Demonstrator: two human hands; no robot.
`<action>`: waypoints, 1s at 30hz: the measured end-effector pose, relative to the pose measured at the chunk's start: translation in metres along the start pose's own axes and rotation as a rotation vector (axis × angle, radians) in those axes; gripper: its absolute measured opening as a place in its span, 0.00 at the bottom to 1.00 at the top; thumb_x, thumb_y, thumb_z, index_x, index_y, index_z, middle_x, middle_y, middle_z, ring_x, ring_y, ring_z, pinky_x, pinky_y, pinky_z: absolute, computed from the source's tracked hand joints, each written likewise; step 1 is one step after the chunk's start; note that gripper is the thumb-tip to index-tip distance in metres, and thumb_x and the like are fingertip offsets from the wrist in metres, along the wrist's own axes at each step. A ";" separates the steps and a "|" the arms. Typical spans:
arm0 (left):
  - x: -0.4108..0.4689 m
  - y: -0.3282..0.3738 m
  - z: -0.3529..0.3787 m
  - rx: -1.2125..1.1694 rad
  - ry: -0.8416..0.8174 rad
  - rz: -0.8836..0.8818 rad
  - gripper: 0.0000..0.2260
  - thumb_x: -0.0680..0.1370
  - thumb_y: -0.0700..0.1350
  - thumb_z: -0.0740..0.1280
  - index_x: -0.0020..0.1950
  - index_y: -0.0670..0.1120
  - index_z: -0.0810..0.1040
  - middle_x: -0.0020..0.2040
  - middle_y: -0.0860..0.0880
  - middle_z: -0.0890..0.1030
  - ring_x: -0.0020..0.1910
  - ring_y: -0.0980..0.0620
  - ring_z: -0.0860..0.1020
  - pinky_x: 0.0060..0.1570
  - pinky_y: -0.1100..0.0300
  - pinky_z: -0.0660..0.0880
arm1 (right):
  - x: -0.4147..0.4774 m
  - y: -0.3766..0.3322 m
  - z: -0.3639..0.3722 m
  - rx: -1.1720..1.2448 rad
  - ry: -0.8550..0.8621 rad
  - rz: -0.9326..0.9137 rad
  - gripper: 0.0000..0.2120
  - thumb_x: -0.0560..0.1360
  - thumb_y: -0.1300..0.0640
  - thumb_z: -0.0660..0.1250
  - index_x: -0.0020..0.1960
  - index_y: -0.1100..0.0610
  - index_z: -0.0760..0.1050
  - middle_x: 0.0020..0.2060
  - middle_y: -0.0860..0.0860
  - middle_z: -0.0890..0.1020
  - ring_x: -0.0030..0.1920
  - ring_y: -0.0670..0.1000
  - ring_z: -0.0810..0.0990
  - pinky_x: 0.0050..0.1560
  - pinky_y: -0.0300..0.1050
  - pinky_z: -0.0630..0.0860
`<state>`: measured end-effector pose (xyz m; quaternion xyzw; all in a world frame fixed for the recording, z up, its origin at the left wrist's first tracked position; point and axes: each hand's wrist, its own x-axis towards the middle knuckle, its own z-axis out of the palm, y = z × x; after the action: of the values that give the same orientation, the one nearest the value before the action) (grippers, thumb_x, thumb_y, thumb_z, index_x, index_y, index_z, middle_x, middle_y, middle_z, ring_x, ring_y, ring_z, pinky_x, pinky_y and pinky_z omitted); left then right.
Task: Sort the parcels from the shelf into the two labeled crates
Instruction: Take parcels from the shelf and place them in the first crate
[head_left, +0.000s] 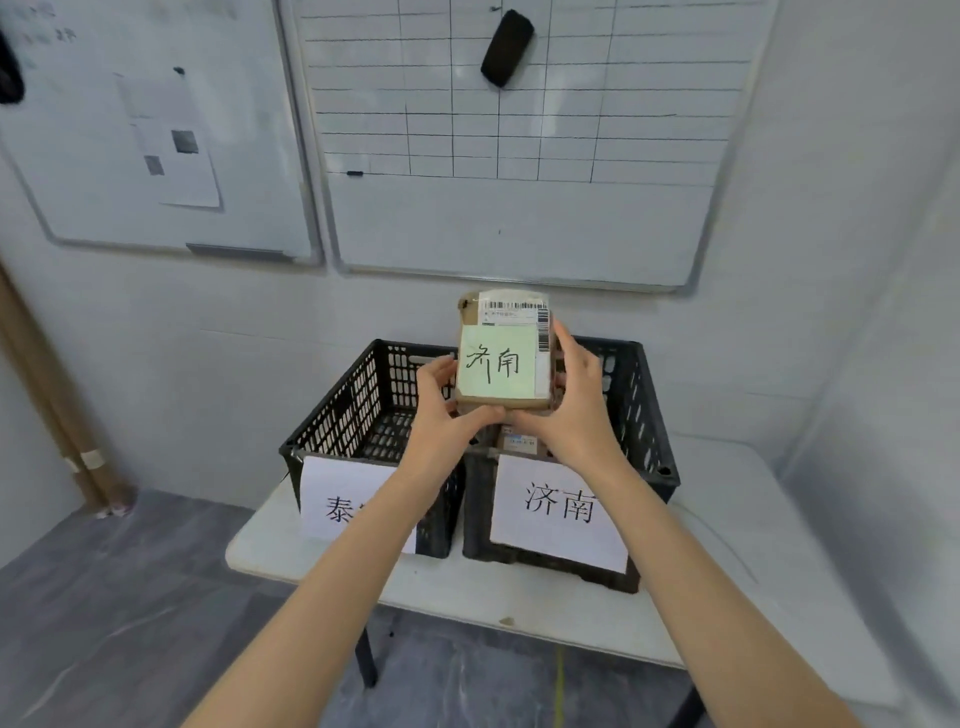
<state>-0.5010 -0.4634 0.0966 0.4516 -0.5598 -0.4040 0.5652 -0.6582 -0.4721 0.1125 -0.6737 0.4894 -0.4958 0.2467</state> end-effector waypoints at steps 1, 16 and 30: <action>0.012 -0.003 0.005 -0.019 -0.018 0.001 0.31 0.74 0.39 0.73 0.70 0.52 0.61 0.64 0.58 0.71 0.57 0.57 0.76 0.48 0.67 0.75 | 0.010 0.006 -0.002 -0.007 0.004 0.001 0.55 0.63 0.57 0.82 0.79 0.46 0.51 0.71 0.53 0.62 0.72 0.53 0.65 0.71 0.58 0.67; 0.176 -0.062 0.056 -0.010 -0.234 -0.127 0.24 0.79 0.46 0.66 0.74 0.51 0.64 0.67 0.55 0.73 0.58 0.61 0.74 0.60 0.59 0.72 | 0.133 0.104 -0.017 -0.136 0.062 0.156 0.48 0.65 0.58 0.80 0.78 0.52 0.58 0.72 0.52 0.66 0.72 0.51 0.66 0.72 0.55 0.67; 0.228 -0.147 0.094 0.296 -0.512 -0.275 0.25 0.79 0.52 0.66 0.75 0.52 0.66 0.70 0.53 0.72 0.63 0.57 0.72 0.62 0.58 0.70 | 0.156 0.213 -0.052 -0.202 -0.239 0.302 0.54 0.68 0.60 0.78 0.80 0.44 0.45 0.75 0.44 0.62 0.72 0.40 0.60 0.72 0.43 0.60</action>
<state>-0.5772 -0.7277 0.0130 0.4839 -0.6702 -0.4915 0.2742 -0.7897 -0.6900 0.0247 -0.6682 0.5990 -0.3182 0.3057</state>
